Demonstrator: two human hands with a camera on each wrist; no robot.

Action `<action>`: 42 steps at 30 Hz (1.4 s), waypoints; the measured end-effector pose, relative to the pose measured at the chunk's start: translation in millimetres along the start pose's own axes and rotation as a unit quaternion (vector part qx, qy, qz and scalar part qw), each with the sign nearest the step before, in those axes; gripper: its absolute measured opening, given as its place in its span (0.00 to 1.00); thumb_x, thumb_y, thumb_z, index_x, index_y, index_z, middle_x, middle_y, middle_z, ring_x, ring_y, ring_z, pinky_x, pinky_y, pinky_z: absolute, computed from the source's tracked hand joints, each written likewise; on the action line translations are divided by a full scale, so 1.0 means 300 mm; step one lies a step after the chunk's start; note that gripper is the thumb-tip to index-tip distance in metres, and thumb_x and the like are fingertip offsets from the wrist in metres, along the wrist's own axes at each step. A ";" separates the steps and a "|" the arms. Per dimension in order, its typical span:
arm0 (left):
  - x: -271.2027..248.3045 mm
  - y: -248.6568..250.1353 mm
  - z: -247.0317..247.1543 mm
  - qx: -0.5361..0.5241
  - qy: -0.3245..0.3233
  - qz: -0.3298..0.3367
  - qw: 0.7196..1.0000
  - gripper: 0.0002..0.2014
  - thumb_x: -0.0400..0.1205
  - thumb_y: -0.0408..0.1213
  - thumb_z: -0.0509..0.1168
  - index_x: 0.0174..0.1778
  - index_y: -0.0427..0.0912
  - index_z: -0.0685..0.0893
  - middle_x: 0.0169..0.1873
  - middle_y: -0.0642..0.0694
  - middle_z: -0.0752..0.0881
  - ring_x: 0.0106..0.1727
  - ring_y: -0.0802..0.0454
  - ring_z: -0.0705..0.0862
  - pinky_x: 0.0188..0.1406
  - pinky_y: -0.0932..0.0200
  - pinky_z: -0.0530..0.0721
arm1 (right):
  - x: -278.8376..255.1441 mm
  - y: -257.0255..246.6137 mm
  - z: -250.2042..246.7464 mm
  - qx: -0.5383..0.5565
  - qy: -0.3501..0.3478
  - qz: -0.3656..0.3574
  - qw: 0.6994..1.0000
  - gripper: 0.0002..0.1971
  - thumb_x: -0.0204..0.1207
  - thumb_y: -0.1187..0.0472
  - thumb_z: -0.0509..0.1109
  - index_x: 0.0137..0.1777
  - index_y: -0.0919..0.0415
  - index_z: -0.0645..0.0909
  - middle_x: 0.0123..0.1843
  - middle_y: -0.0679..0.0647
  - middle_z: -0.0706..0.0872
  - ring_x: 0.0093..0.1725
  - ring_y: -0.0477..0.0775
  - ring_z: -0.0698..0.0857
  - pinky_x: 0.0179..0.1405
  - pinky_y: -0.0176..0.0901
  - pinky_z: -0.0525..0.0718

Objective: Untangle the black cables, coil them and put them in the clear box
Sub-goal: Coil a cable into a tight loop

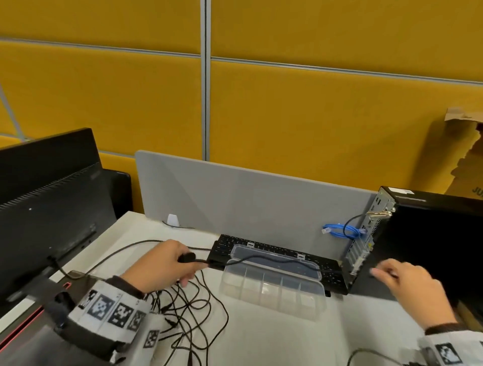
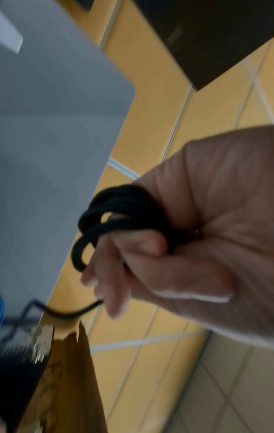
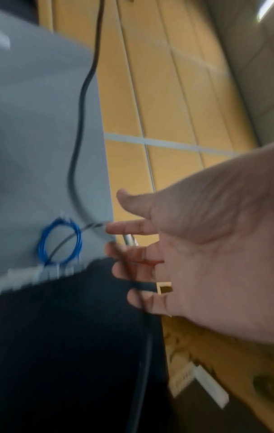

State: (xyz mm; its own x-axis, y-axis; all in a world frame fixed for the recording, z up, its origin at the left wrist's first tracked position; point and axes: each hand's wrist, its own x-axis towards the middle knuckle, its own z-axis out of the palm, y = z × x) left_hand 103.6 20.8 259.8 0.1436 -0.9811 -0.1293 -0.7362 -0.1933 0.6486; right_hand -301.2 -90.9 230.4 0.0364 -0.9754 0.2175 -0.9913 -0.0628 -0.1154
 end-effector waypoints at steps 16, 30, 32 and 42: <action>-0.071 0.243 0.092 -0.577 -0.169 0.070 0.796 0.08 0.76 0.32 0.65 0.37 0.30 0.86 0.23 0.42 0.83 0.18 0.56 0.74 0.26 0.66 0.80 | -0.144 -0.584 0.014 0.542 -0.102 -0.216 0.806 0.14 0.85 0.53 0.51 0.42 0.54 0.75 0.24 0.47 0.67 0.21 0.46 0.68 0.18 0.38 0.70; -0.026 0.094 0.277 -0.176 -0.202 0.141 0.953 0.16 0.84 0.51 0.57 0.45 0.40 0.79 0.30 0.41 0.88 0.29 0.60 0.85 0.38 0.64 0.80 | -0.160 -0.471 -0.033 0.223 -0.115 -0.313 0.916 0.16 0.75 0.35 0.57 0.39 0.42 0.80 0.31 0.38 0.81 0.35 0.36 0.79 0.33 0.29 0.74; -0.061 0.120 0.277 -0.380 -0.248 0.130 0.882 0.13 0.82 0.43 0.58 0.42 0.36 0.81 0.21 0.40 0.81 0.25 0.58 0.84 0.32 0.65 0.77 | -0.134 -0.448 0.002 0.259 -0.089 -0.305 0.912 0.24 0.71 0.26 0.48 0.43 0.38 0.80 0.38 0.37 0.84 0.41 0.37 0.82 0.40 0.35 0.80; 0.013 0.173 0.312 -0.230 0.053 0.195 0.952 0.15 0.86 0.44 0.50 0.52 0.41 0.79 0.40 0.51 0.90 0.49 0.68 0.84 0.52 0.71 0.76 | -0.264 -0.533 0.039 0.274 -0.315 -0.294 0.860 0.13 0.85 0.47 0.52 0.41 0.47 0.74 0.40 0.44 0.80 0.45 0.48 0.79 0.51 0.42 0.76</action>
State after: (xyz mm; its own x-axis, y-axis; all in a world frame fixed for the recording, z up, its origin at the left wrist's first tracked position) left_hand 4.2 7.3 222.8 0.0027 -0.9683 0.2499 -0.3836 0.2298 0.8945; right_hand -144.1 -6.3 220.2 0.7439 -0.6505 -0.1534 -0.5752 -0.5062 -0.6425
